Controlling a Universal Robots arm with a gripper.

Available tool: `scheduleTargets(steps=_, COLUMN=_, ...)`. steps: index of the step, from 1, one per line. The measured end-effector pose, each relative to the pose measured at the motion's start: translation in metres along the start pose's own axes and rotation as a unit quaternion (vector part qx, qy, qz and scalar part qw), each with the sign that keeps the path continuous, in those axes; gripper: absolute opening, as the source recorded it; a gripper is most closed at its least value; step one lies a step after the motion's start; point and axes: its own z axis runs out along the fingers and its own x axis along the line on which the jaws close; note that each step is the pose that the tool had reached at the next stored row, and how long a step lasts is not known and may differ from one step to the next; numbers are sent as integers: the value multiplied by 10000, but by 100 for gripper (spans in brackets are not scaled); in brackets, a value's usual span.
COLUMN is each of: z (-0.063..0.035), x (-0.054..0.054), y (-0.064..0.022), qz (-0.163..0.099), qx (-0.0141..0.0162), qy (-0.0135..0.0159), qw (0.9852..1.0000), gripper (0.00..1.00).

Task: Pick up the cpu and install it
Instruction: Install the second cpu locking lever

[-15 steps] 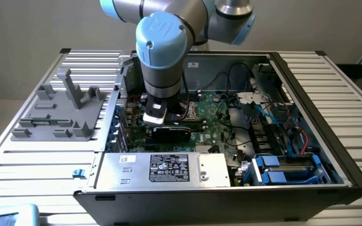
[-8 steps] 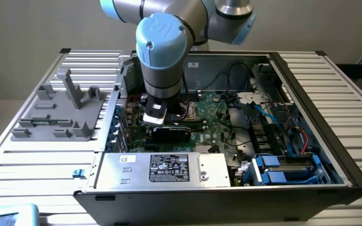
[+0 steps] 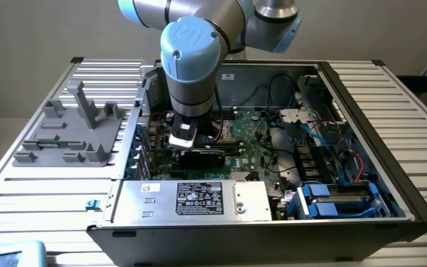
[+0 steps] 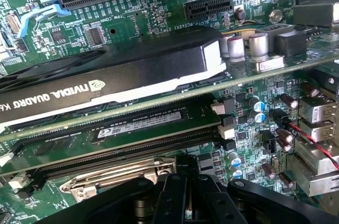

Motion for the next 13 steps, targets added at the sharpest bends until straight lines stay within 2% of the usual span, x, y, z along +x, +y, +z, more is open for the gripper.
scheduleTargets(steps=13, z=-1, x=3, y=13, qz=0, qx=2, qy=0, qw=10000, gripper=11)
